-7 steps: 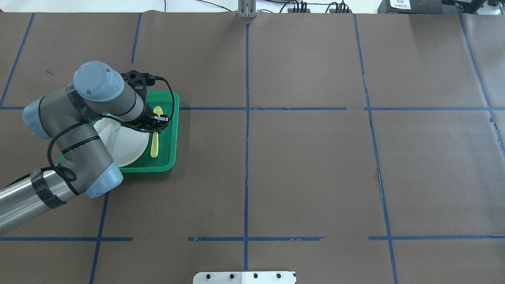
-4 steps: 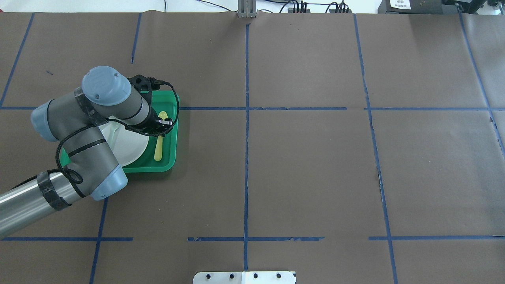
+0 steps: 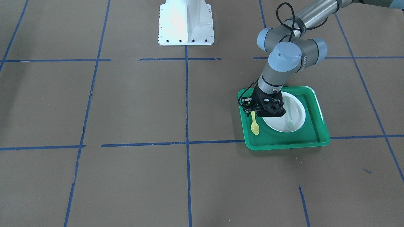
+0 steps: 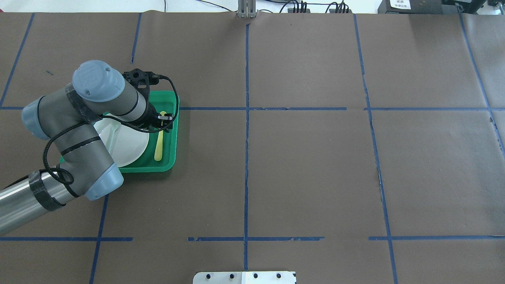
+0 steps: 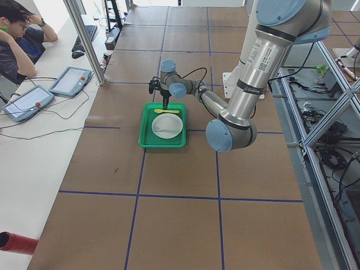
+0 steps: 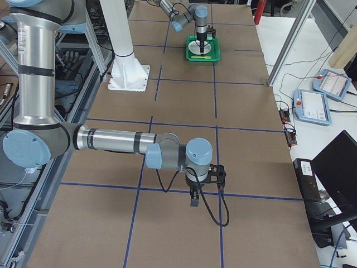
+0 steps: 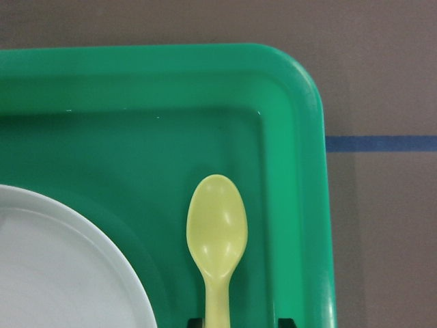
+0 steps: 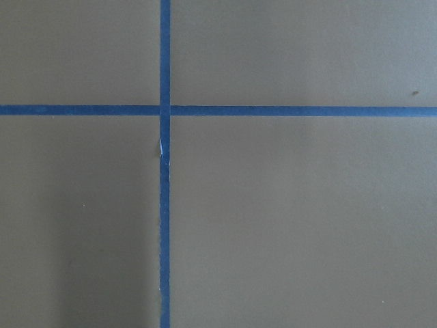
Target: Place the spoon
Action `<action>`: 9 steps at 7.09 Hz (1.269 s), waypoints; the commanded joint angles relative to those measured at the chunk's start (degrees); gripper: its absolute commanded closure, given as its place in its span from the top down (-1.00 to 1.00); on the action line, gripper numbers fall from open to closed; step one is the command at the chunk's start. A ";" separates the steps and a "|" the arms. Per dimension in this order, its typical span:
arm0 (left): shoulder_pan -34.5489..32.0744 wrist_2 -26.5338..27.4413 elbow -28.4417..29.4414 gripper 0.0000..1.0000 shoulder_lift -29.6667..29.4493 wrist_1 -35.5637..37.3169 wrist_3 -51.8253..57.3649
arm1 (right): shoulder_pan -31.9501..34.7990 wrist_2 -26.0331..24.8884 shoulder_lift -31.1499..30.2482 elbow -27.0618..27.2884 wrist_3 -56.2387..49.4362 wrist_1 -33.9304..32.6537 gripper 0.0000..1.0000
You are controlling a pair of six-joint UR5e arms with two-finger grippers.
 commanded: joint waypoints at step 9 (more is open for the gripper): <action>-43.05 -14.63 -10.43 1.00 27.79 17.48 63.27 | 0.00 0.02 0.04 0.00 0.00 -0.09 1.00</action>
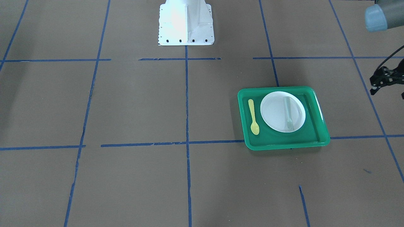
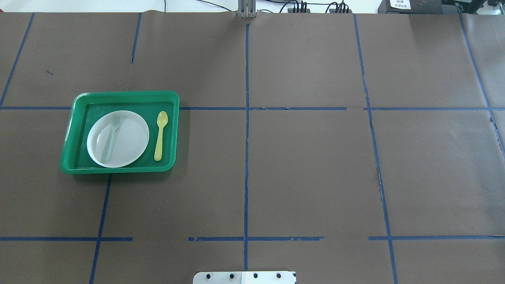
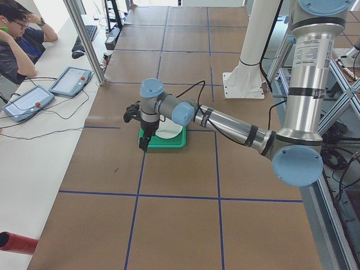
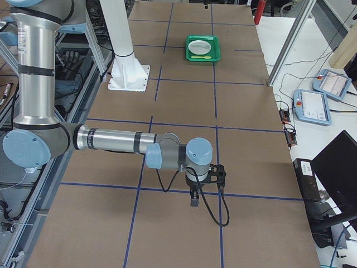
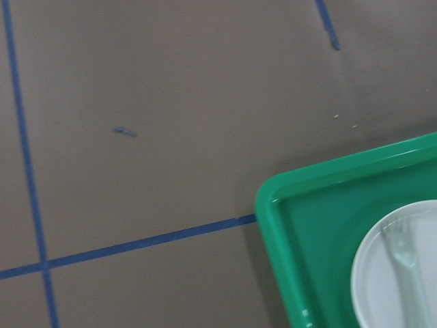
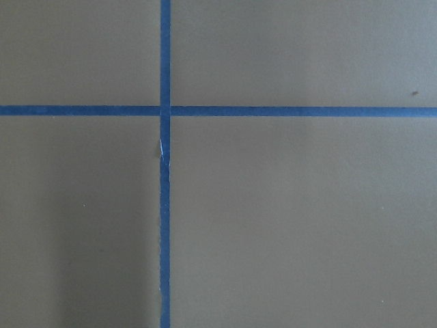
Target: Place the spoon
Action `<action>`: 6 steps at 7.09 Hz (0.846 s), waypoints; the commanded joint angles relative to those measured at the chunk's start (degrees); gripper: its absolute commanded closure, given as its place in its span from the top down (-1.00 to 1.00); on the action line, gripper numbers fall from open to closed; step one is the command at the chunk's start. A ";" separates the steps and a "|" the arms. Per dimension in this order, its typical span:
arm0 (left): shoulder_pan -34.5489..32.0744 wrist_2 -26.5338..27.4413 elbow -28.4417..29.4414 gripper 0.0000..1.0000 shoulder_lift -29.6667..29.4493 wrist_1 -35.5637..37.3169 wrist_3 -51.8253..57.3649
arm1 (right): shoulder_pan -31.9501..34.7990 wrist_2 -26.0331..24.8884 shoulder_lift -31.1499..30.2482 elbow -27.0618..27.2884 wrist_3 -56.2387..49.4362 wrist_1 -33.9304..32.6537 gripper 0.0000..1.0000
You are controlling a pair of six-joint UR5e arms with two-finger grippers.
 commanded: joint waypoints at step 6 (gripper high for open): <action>-14.12 -3.90 4.92 1.00 5.24 10.11 21.56 | 0.00 0.00 -0.07 0.00 0.00 0.00 1.00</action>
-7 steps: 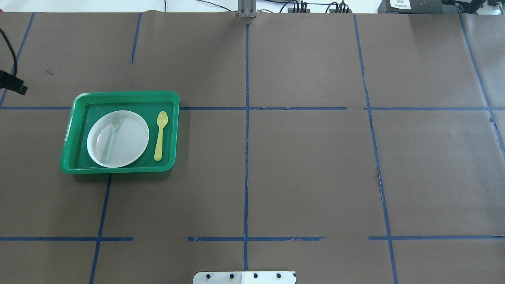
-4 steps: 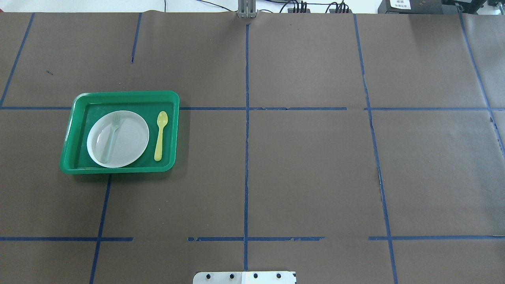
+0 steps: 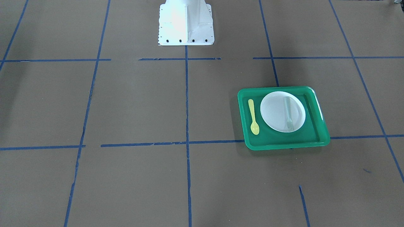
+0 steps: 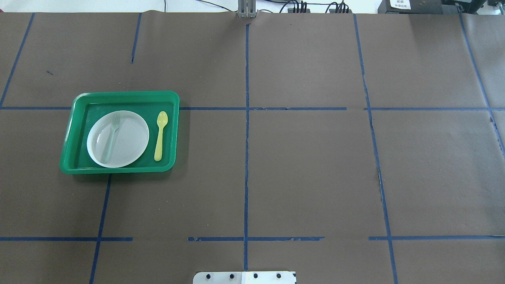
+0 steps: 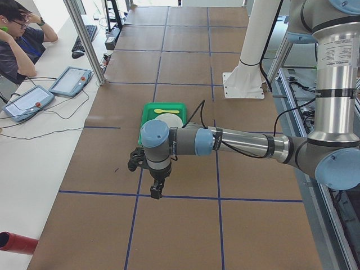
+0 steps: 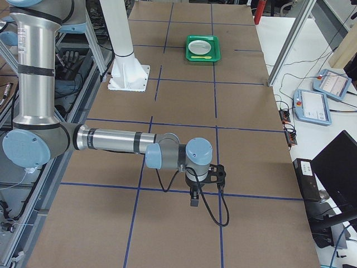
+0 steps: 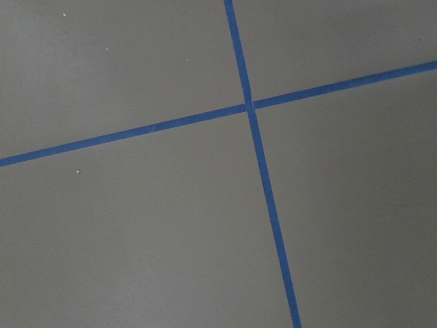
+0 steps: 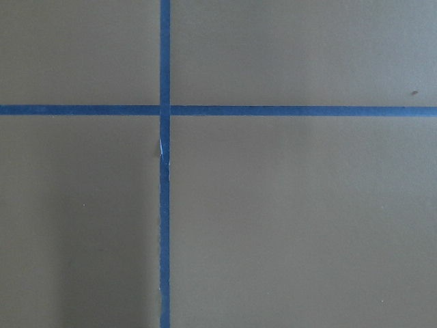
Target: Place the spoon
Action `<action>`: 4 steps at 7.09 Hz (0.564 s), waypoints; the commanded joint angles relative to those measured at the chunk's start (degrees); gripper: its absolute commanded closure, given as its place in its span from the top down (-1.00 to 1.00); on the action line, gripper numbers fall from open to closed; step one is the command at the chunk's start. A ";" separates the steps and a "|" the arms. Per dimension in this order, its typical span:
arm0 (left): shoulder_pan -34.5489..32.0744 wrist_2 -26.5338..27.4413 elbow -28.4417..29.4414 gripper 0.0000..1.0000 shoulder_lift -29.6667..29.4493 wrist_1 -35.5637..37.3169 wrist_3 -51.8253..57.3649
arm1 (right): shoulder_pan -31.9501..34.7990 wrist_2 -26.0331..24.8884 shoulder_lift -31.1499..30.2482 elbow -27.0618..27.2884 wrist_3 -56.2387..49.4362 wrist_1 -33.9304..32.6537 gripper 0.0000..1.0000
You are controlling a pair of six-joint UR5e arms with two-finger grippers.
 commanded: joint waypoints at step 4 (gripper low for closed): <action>-0.25 -0.12 -0.01 1.00 -0.33 -2.10 0.63 | 0.00 0.00 0.08 0.00 0.00 0.04 1.00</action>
